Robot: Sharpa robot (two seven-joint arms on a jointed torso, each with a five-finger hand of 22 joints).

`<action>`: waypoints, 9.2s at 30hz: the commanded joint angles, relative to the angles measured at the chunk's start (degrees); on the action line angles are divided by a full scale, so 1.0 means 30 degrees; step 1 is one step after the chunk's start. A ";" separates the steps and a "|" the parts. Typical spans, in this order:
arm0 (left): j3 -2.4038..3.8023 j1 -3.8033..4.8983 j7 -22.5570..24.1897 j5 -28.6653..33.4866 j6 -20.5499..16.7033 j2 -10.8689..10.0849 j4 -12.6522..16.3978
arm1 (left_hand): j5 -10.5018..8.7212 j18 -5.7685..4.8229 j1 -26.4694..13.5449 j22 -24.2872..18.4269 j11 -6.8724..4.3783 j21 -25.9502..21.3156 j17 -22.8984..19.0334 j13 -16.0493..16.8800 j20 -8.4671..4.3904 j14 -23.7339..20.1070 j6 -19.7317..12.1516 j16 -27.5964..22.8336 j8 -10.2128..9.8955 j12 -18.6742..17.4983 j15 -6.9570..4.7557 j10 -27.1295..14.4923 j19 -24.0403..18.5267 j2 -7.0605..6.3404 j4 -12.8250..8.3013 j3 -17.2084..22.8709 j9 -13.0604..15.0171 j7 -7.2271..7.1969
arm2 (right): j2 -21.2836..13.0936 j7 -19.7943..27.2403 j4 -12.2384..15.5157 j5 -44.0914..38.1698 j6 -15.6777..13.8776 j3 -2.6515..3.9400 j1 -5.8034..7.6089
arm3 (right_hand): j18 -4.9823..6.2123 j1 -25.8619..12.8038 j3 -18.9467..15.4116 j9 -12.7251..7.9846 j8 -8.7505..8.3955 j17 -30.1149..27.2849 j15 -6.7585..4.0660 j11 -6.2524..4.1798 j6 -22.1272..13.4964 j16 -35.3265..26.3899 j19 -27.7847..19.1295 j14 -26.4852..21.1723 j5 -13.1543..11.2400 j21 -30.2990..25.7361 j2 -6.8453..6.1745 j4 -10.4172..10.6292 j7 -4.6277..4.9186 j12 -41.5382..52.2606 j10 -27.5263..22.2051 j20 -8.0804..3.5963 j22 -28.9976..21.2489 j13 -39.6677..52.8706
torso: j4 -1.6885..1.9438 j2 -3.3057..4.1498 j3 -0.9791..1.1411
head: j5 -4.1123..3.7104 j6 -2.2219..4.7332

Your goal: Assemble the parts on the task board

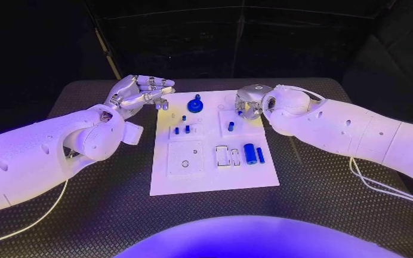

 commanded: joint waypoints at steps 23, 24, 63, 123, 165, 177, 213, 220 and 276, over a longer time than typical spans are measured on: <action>0.0024 0.0019 0.0255 0.0120 0.0138 0.0001 -0.0115 | -0.0057 0.0243 0.0119 -0.0072 0.0095 -0.0096 -0.0037 0.0035 0.0007 -0.0105 0.0030 -0.0079 -0.0108 0.0149 -0.0024 -0.0116 -0.0086 0.0183 -0.0197 0.0021 -0.0025 0.0157 | -0.2106 0.1112 0.3956 0.1187 -0.5573 -0.0045 -0.0148 | -0.0354 0.0052 0.0256 -0.0079 0.0032 0.0295 -0.0259 -0.0050 0.0304 0.0224 0.0490 0.1102 0.1562 0.0643 0.0100 -0.0260 -0.0023 -0.0395 0.0521 -0.0093 0.0792 -0.0108 | 0.0019 -0.0002 -0.0003 | -0.0073 0.0057; 0.0024 0.0019 0.0256 0.0120 0.0135 0.0004 -0.0117 | -0.0057 0.0243 0.0119 -0.0072 0.0095 -0.0096 -0.0037 0.0035 0.0007 -0.0105 0.0030 -0.0079 -0.0108 0.0149 -0.0024 -0.0116 -0.0086 0.0183 -0.0197 0.0021 -0.0025 0.0157 | -0.2166 0.1136 0.4164 0.1288 -0.5617 -0.0044 -0.0148 | -0.0358 0.0044 0.0255 -0.0081 0.0027 0.0321 -0.0256 -0.0047 0.0300 0.0242 0.0499 0.1107 0.1562 0.0657 0.0089 -0.0260 -0.0019 -0.0405 0.0516 -0.0092 0.0813 -0.0111 | 0.0014 0.0002 -0.0001 | -0.0059 0.0063; 0.0031 0.0032 0.0355 0.0124 0.0055 0.0781 -0.0319 | -0.0070 0.0237 0.0073 -0.0100 0.0110 -0.0114 -0.0045 0.0044 0.0013 -0.0103 0.0033 -0.0086 -0.0108 0.0176 -0.0011 -0.0125 -0.0075 0.0193 -0.0186 -0.0003 -0.0026 0.0174 | 0.0784 0.1098 0.5451 -0.0236 -0.2655 -0.1262 -0.1606 | -0.0343 -0.0074 0.0184 -0.0109 -0.0050 0.0305 -0.0218 -0.0013 0.0244 0.0256 0.0418 0.1108 0.1321 0.0640 0.0021 -0.0236 0.0013 -0.0551 0.0474 -0.0057 0.0734 -0.0155 | 0.0004 -0.0006 0.0010 | 0.1978 -0.0621; 0.0032 0.0034 0.0183 0.0124 0.0296 0.0802 -0.0403 | -0.0078 0.0233 0.0014 -0.0156 0.0123 -0.0149 -0.0058 0.0058 0.0023 -0.0099 0.0013 -0.0098 -0.0123 0.0219 0.0002 -0.0155 -0.0054 0.0206 -0.0182 -0.0040 -0.0032 0.0194 | 0.1365 0.1131 0.5189 -0.0729 -0.2193 -0.1315 -0.2051 | -0.0340 -0.0105 0.0158 -0.0107 -0.0058 0.0310 -0.0209 -0.0012 0.0268 0.0270 0.0392 0.1107 0.1230 0.0646 0.0067 -0.0216 0.0013 -0.0587 0.0515 -0.0041 0.0734 -0.0158 | 0.0000 0.0008 -0.0017 | 0.2543 -0.0621; 0.0033 0.0036 0.0057 0.0124 0.0428 0.0858 -0.0426 | -0.0076 0.0232 0.0008 -0.0182 0.0129 -0.0167 -0.0065 0.0061 0.0027 -0.0104 0.0001 -0.0108 -0.0131 0.0232 0.0007 -0.0180 -0.0049 0.0218 -0.0192 -0.0045 -0.0036 0.0199 | 0.1753 0.0539 0.4709 -0.1053 -0.1245 -0.1316 -0.2117 | -0.0253 -0.0607 -0.0108 -0.0231 -0.0688 -0.0098 0.0167 0.0453 -0.0671 0.0047 -0.0108 0.0992 0.0831 0.0237 -0.0243 0.0018 0.0416 -0.1661 -0.0934 0.0203 0.0047 -0.0470 | 0.0007 -0.0003 -0.0012 | 0.2508 -0.0621; 0.0033 0.0036 -0.0092 0.0124 0.0605 0.0874 -0.0486 | -0.0088 0.0225 -0.0088 -0.0230 0.0156 -0.0203 -0.0077 0.0063 0.0041 -0.0121 -0.0041 -0.0127 -0.0155 0.0245 0.0030 -0.0245 -0.0048 0.0214 -0.0156 -0.0101 -0.0045 0.0221 | 0.1523 0.0590 0.4965 -0.1067 -0.3579 -0.1316 -0.2140 | 0.0128 -0.0759 -0.0627 -0.0208 -0.1063 -0.1164 0.0603 0.0937 -0.2742 -0.0604 -0.1533 0.0544 0.0395 -0.1091 -0.0817 0.0052 0.0639 -0.2111 -0.3036 0.0713 -0.1988 -0.0406 | -0.0005 -0.0005 -0.0012 | 0.2423 -0.0621; 0.0026 0.0025 -0.0094 0.0127 0.0683 0.0827 -0.0855 | -0.0090 0.0222 -0.0162 -0.0287 0.0163 -0.0247 -0.0089 0.0074 0.0058 -0.0134 -0.0064 -0.0142 -0.0168 0.0277 0.0047 -0.0289 -0.0047 0.0237 -0.0126 -0.0151 -0.0048 0.0221 | -0.2313 -0.0868 0.5936 0.1094 -0.0141 0.1140 -0.1480 | 0.0426 0.1835 -0.7620 -0.0313 -0.1185 -0.2155 0.1108 0.1444 -0.7769 -0.0737 -0.2706 -0.0187 -0.0164 -0.2847 -0.0933 0.2579 -0.0779 0.0685 -0.7346 0.1231 -0.4178 -0.0283 | -0.0034 -0.0061 -0.0076 | 0.1927 -0.0621; 0.0026 0.0025 -0.0084 0.0127 0.0670 0.0834 -0.0852 | -0.0090 0.0222 -0.0162 -0.0288 0.0162 -0.0247 -0.0089 0.0074 0.0058 -0.0134 -0.0064 -0.0143 -0.0168 0.0278 0.0047 -0.0289 -0.0047 0.0238 -0.0126 -0.0151 -0.0048 0.0220 | -0.2104 -0.1172 0.5424 0.1063 0.0994 0.1153 -0.1466 | 0.0447 0.2315 -0.7655 -0.0099 -0.0860 -0.1948 0.0900 0.1195 -0.5527 -0.0522 -0.2444 -0.0025 -0.0218 -0.2901 -0.0353 0.2823 -0.0224 0.1722 -0.6736 0.1066 -0.4300 -0.0221 | -0.0009 -0.0042 -0.0063 | 0.1955 -0.0621; 0.0026 0.0008 -0.0037 0.0128 0.0606 0.1066 -0.1141 | -0.0080 0.0229 -0.0123 -0.0331 0.0147 -0.0276 -0.0096 0.0088 0.0059 -0.0135 -0.0054 -0.0148 -0.0162 0.0320 0.0039 -0.0299 -0.0038 0.0279 -0.0164 -0.0148 -0.0044 0.0205 | -0.1529 0.0596 0.8458 0.2521 -0.3027 0.1051 -0.1490 | -0.0244 0.2382 -0.1713 -0.0072 0.0154 0.0111 -0.0366 -0.0207 0.0495 0.0678 0.0502 0.1071 -0.0684 0.0005 0.0663 0.1834 -0.0166 0.0342 0.0513 -0.0188 -0.0369 -0.0284 | -0.0012 -0.0061 -0.0057 | 0.2059 -0.0621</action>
